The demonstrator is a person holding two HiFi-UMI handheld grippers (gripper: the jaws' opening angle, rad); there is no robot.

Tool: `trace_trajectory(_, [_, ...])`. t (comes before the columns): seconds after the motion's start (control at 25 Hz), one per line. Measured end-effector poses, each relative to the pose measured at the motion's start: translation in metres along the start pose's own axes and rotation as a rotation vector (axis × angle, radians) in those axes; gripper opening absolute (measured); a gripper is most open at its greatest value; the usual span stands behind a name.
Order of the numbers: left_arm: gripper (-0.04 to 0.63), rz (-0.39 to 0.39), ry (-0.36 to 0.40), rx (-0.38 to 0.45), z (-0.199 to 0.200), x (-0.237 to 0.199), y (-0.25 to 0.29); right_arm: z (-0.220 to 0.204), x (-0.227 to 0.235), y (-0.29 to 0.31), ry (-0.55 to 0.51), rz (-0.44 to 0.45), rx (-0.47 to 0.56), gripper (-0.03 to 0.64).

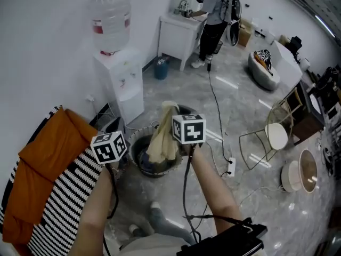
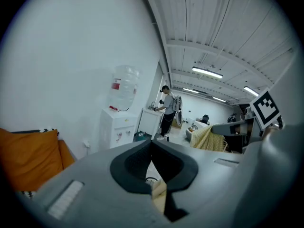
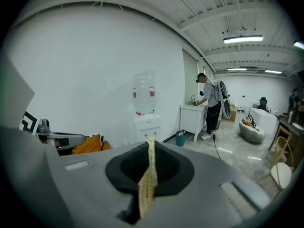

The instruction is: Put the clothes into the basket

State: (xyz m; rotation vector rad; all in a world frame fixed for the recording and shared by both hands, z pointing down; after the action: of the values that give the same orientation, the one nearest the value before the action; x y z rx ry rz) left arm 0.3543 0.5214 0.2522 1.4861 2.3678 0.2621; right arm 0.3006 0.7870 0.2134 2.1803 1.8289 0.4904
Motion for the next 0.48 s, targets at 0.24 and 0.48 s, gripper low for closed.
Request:
trace_trajectory(0.24, [-0.006, 0.028, -0.008, -0.108, -0.051, -0.011, 0.037, -0.056, 0.014, 0.053, 0.050, 0.029, -0.098, 0.011])
trace_trajectory(0.48, [-0.006, 0.048, -0.019, -0.203, -0.097, -0.023, 0.072, -0.114, 0.024, 0.106, 0.096, 0.071, -0.215, 0.011])
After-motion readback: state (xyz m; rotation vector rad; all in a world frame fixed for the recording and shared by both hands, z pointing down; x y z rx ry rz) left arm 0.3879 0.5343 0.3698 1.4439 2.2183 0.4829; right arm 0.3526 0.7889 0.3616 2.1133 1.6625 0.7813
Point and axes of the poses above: the fingertips, and each gripper's own axes: y forward along the fingers, x to its right, z out of its top, the point moved 10 cm from there along -y, backward along the fingers, and after that the axes turned 9 degrees about z, right-handed, at the moved point
